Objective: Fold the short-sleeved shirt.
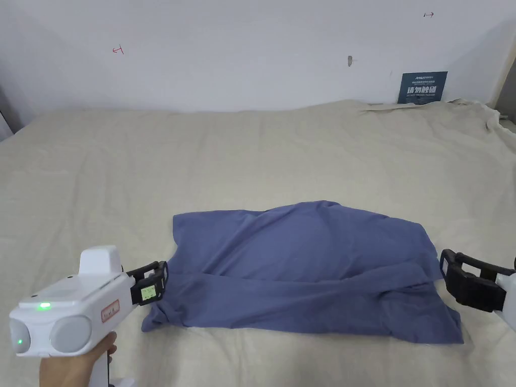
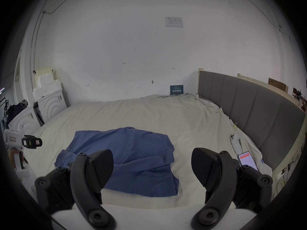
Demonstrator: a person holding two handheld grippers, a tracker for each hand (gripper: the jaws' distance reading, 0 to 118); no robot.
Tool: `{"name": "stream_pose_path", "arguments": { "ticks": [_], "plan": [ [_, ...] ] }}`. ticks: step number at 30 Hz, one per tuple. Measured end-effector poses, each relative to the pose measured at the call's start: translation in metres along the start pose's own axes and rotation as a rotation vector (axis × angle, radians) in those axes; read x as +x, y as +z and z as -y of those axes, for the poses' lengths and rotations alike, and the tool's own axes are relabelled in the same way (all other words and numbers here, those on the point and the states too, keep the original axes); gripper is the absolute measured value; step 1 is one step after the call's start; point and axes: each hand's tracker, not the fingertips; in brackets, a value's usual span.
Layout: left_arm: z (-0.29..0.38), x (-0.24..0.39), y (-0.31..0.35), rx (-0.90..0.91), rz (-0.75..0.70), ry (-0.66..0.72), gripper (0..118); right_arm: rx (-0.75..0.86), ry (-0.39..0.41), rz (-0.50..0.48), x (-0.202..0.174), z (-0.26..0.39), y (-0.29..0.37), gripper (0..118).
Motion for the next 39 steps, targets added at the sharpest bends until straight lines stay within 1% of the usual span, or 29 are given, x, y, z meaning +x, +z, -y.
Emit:
{"name": "stream_pose_path", "arguments": {
  "ticks": [1, 2, 3, 4, 5, 6, 7, 11, 16, 21, 24, 26, 27, 29, 30, 31, 32, 34, 39],
  "plan": [
    [0.006, 0.002, 0.003, 0.020, -0.016, -0.015, 64, 0.006, 0.005, 0.008, -0.001, 0.003, 0.004, 87],
    [0.012, 0.005, 0.007, 0.040, -0.023, -0.020, 50, 0.012, 0.009, 0.014, -0.002, 0.006, 0.008, 76],
    [0.017, 0.006, 0.010, 0.048, -0.026, -0.025, 37, 0.018, 0.015, 0.019, -0.004, 0.009, 0.011, 60],
    [0.021, 0.007, 0.013, 0.046, -0.023, -0.023, 19, 0.025, 0.019, 0.023, -0.005, 0.012, 0.014, 39],
    [0.024, 0.006, 0.013, 0.038, -0.008, -0.013, 8, 0.031, 0.028, 0.027, -0.007, 0.014, 0.016, 21],
    [0.027, 0.007, 0.014, 0.026, 0.004, -0.002, 0, 0.040, 0.045, 0.036, -0.008, 0.016, 0.018, 5],
    [0.030, 0.008, 0.015, 0.019, 0.010, 0.000, 0, 0.048, 0.060, 0.048, -0.010, 0.018, 0.019, 0],
    [0.038, 0.013, 0.016, -0.026, 0.001, -0.029, 0, 0.039, 0.060, 0.028, -0.011, 0.020, 0.021, 0],
    [0.035, 0.010, 0.012, -0.053, 0.003, -0.011, 0, 0.037, 0.056, 0.022, -0.008, 0.018, 0.020, 0],
    [0.024, 0.006, -0.001, -0.093, 0.003, -0.023, 0, 0.027, 0.050, 0.017, -0.008, 0.018, 0.016, 0],
    [0.014, 0.001, -0.016, -0.136, 0.020, -0.006, 0, 0.019, 0.042, 0.014, -0.008, 0.018, 0.013, 0],
    [0.010, -0.004, -0.032, -0.201, 0.018, 0.017, 14, 0.012, 0.034, 0.011, -0.007, 0.018, 0.010, 0],
    [0.009, -0.007, -0.042, -0.234, 0.013, 0.025, 22, 0.011, 0.032, 0.012, -0.008, 0.018, 0.010, 0],
    [0.009, -0.013, -0.062, -0.297, -0.006, 0.047, 54, 0.005, 0.032, 0.013, -0.008, 0.019, 0.007, 0],
    [0.010, -0.016, -0.071, -0.323, -0.012, 0.055, 68, 0.001, 0.031, 0.013, -0.008, 0.019, 0.005, 0],
    [0.012, -0.020, -0.079, -0.347, -0.014, 0.065, 78, -0.003, 0.030, 0.012, -0.008, 0.019, 0.004, 0],
    [0.014, -0.023, -0.089, -0.366, -0.010, 0.066, 83, -0.009, 0.029, 0.012, -0.007, 0.020, 0.002, 0],
    [0.020, -0.030, -0.102, -0.381, -0.017, 0.074, 89, -0.022, 0.027, 0.014, -0.007, 0.021, -0.003, 0],
    [0.038, -0.043, -0.131, -0.456, -0.073, 0.098, 88, -0.055, 0.015, 0.022, -0.003, 0.026, -0.012, 0]
  ]
}}
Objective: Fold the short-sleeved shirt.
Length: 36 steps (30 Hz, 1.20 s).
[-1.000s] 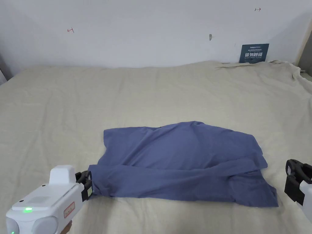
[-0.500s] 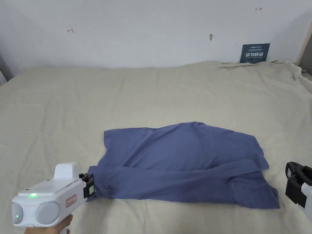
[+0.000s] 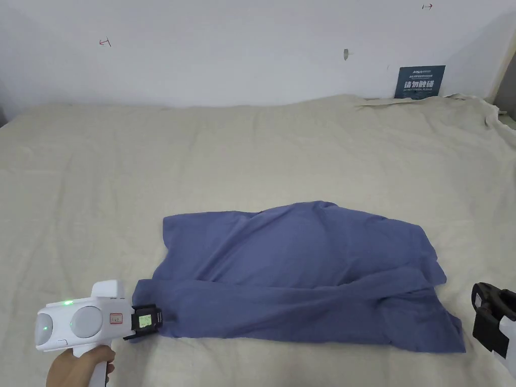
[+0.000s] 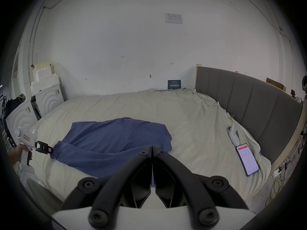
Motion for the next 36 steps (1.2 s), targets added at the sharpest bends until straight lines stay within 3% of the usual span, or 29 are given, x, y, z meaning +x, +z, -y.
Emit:
{"name": "stream_pose_path", "arguments": {
  "ticks": [2, 5, 9, 12, 18, 20, 21, 23, 24, 25, 31, 33, 34, 35, 36],
  "plan": [
    [0.006, 0.001, -0.005, -0.012, -0.014, -0.011, 79, -0.012, -0.004, 0.002, 0.001, 0.002, -0.003, 0],
    [0.014, 0.005, -0.013, -0.051, 0.025, -0.046, 45, -0.030, -0.007, 0.006, 0.002, 0.004, -0.008, 0],
    [0.020, 0.016, -0.017, -0.028, -0.009, -0.082, 38, -0.056, -0.009, 0.012, 0.005, 0.009, -0.015, 0],
    [0.019, 0.018, -0.014, -0.015, 0.036, -0.098, 10, -0.091, -0.013, 0.015, 0.009, 0.014, -0.026, 0],
    [0.018, 0.022, 0.005, 0.035, 0.037, -0.148, 6, -0.207, -0.065, 0.031, 0.024, 0.029, -0.066, 4],
    [0.015, 0.020, 0.013, 0.052, 0.049, -0.144, 6, -0.248, -0.086, 0.025, 0.029, 0.034, -0.083, 21],
    [0.014, 0.019, 0.016, 0.063, 0.053, -0.145, 6, -0.263, -0.090, 0.016, 0.030, 0.037, -0.091, 35],
    [0.010, 0.017, 0.023, 0.074, 0.063, -0.142, 6, -0.340, -0.100, 0.024, 0.032, 0.045, -0.111, 76],
    [0.009, 0.016, 0.024, 0.076, 0.069, -0.140, 6, -0.366, -0.101, 0.031, 0.034, 0.049, -0.120, 88],
    [0.008, 0.016, 0.025, 0.079, 0.072, -0.138, 6, -0.387, -0.104, 0.025, 0.035, 0.053, -0.128, 90],
    [0.004, 0.015, 0.026, 0.084, 0.088, -0.108, 6, -0.482, -0.081, 0.023, 0.031, 0.074, -0.166, 87],
    [0.005, 0.014, 0.025, 0.082, 0.086, -0.106, 6, -0.511, -0.070, 0.017, 0.026, 0.077, -0.169, 64],
    [0.005, 0.014, 0.025, 0.080, 0.086, -0.107, 6, -0.516, -0.066, 0.011, 0.024, 0.078, -0.170, 35],
    [0.006, 0.014, 0.025, 0.079, 0.085, -0.108, 6, -0.507, -0.054, 0.007, 0.019, 0.078, -0.166, 22],
    [0.007, 0.014, 0.024, 0.077, 0.085, -0.107, 6, -0.498, -0.031, 0.006, 0.014, 0.077, -0.162, 16]
  ]
}}
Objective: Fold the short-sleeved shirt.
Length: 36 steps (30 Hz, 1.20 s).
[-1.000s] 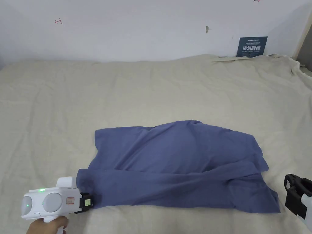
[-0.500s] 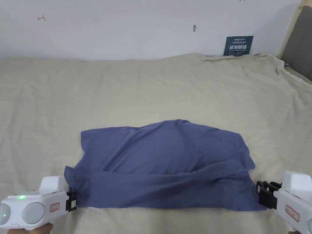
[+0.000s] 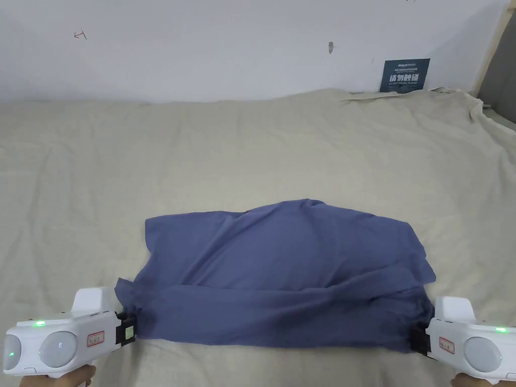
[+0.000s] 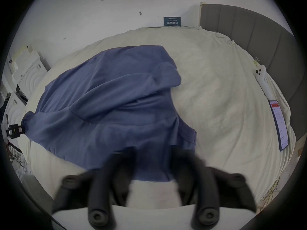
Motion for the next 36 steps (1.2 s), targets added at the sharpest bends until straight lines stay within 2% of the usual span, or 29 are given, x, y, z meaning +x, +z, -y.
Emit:
{"name": "stream_pose_path", "arguments": {
  "ticks": [1, 2, 4, 13, 23, 27, 32, 36],
  "plan": [
    [0.001, 0.000, 0.000, -0.002, 0.000, 0.001, 6, 0.004, 0.017, -0.001, -0.002, 0.001, 0.002, 16],
    [0.002, -0.001, -0.001, -0.004, 0.000, 0.004, 6, 0.009, 0.021, -0.001, -0.003, 0.001, 0.004, 6],
    [0.003, -0.002, -0.001, -0.005, 0.000, 0.013, 6, 0.029, 0.007, -0.014, -0.004, 0.002, 0.018, 4],
    [0.006, -0.012, 0.004, 0.017, 0.022, 0.060, 6, 0.157, 0.015, -0.034, 0.009, -0.001, 0.075, 3],
    [0.039, -0.016, 0.055, 0.033, 0.035, 0.040, 6, 0.191, -0.049, -0.080, 0.021, 0.027, 0.130, 3],
    [0.065, -0.020, 0.062, 0.003, 0.019, 0.025, 6, 0.152, -0.045, -0.075, 0.019, 0.051, 0.130, 3],
    [0.084, -0.023, 0.039, -0.044, 0.006, 0.049, 6, 0.067, -0.024, -0.026, 0.018, 0.071, 0.094, 3],
    [0.092, -0.021, 0.021, -0.087, -0.021, 0.053, 6, -0.014, -0.047, 0.003, 0.022, 0.080, 0.066, 3]
  ]
}}
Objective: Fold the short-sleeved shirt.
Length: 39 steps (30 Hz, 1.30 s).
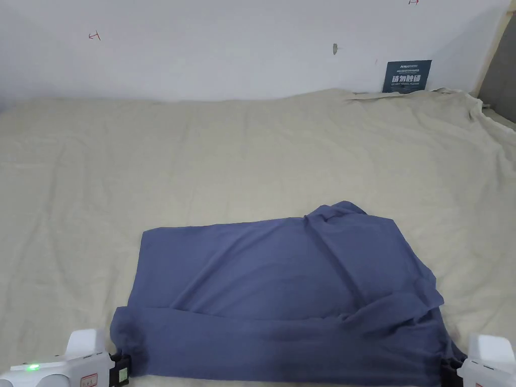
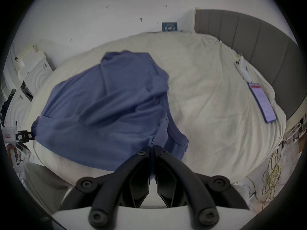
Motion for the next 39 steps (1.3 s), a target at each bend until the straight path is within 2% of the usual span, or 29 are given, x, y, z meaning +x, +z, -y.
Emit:
{"name": "stream_pose_path", "arguments": {
  "ticks": [7, 9, 10, 11, 12, 13, 14, 15, 20, 23, 27, 30, 31, 32, 33, 34, 35, 37, 39],
  "plan": [
    [0.002, 0.007, 0.002, 0.006, -0.026, 0.008, 9, -0.038, -0.021, 0.013, -0.006, -0.001, -0.002, 4],
    [0.001, 0.009, 0.005, 0.005, -0.023, 0.006, 22, -0.025, -0.029, 0.010, -0.008, -0.001, 0.006, 5],
    [0.000, 0.010, 0.007, -0.003, -0.037, 0.005, 37, -0.019, -0.039, 0.011, -0.008, -0.002, 0.010, 11],
    [-0.001, 0.011, 0.009, -0.005, -0.040, 0.003, 54, -0.014, -0.040, 0.012, -0.008, -0.004, 0.015, 21],
    [-0.002, 0.011, 0.012, 0.001, -0.040, 0.005, 71, 0.000, -0.039, 0.011, -0.011, -0.006, 0.023, 40],
    [-0.004, 0.012, 0.017, 0.019, -0.038, 0.011, 89, 0.034, -0.030, 0.009, -0.012, -0.009, 0.030, 69],
    [-0.007, 0.013, 0.023, 0.053, -0.035, 0.022, 101, 0.075, -0.023, 0.001, -0.013, -0.014, 0.039, 85],
    [-0.011, 0.015, 0.030, 0.092, -0.031, 0.026, 105, 0.106, -0.021, 0.004, -0.015, -0.018, 0.048, 93],
    [-0.035, 0.029, 0.080, 0.283, -0.025, 0.014, 106, 0.273, 0.015, -0.009, -0.020, -0.042, 0.092, 94],
    [-0.045, 0.038, 0.103, 0.399, -0.009, -0.012, 112, 0.361, 0.030, -0.023, -0.025, -0.054, 0.114, 95],
    [-0.057, 0.047, 0.115, 0.435, -0.021, -0.012, 117, 0.438, 0.047, -0.015, -0.034, -0.061, 0.130, 96],
    [-0.060, 0.056, 0.116, 0.465, -0.029, -0.040, 110, 0.489, 0.055, -0.004, -0.040, -0.063, 0.136, 94],
    [-0.060, 0.059, 0.117, 0.505, -0.025, -0.058, 96, 0.509, 0.061, -0.003, -0.042, -0.063, 0.138, 86],
    [-0.060, 0.061, 0.118, 0.523, -0.019, -0.062, 79, 0.526, 0.062, -0.001, -0.044, -0.064, 0.139, 73],
    [-0.062, 0.064, 0.118, 0.519, -0.023, -0.059, 56, 0.537, 0.060, 0.001, -0.045, -0.065, 0.140, 54],
    [-0.064, 0.067, 0.116, 0.524, -0.021, -0.063, 28, 0.556, 0.056, 0.005, -0.046, -0.066, 0.140, 23],
    [-0.066, 0.069, 0.115, 0.528, -0.007, -0.075, 17, 0.572, 0.055, 0.002, -0.047, -0.068, 0.140, 3],
    [-0.073, 0.072, 0.113, 0.527, 0.019, -0.083, 0, 0.584, 0.063, 0.001, -0.046, -0.073, 0.138, 0],
    [-0.084, 0.075, 0.105, 0.525, 0.021, -0.081, 0, 0.588, 0.073, 0.009, -0.048, -0.080, 0.134, 0]
  ]
}}
